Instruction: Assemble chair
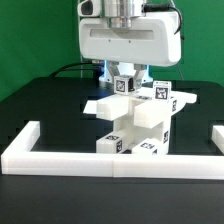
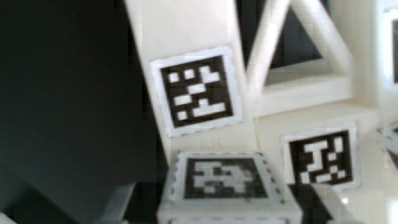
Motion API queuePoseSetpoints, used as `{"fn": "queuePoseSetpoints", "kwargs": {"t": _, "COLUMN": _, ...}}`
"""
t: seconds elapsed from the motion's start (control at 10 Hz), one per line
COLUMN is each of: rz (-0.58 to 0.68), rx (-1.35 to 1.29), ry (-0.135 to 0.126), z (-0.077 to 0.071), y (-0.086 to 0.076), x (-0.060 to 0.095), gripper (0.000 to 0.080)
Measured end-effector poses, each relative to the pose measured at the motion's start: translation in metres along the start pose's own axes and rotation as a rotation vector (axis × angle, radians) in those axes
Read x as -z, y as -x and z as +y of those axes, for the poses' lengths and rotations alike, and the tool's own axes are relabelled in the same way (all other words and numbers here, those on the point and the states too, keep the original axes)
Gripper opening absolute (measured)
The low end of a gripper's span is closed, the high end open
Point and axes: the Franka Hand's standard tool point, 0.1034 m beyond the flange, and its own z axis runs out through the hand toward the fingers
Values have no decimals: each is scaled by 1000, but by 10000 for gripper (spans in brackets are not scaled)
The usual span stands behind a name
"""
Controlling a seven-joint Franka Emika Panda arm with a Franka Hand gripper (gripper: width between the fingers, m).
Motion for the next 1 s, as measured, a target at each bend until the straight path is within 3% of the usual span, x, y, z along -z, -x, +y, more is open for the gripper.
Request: {"fn": "queuePoseSetpoints", "kwargs": {"t": 1.0, "rz": -27, "rx": -657, "ry": -26, "z": -5, "y": 5, "x": -1, "gripper": 282}}
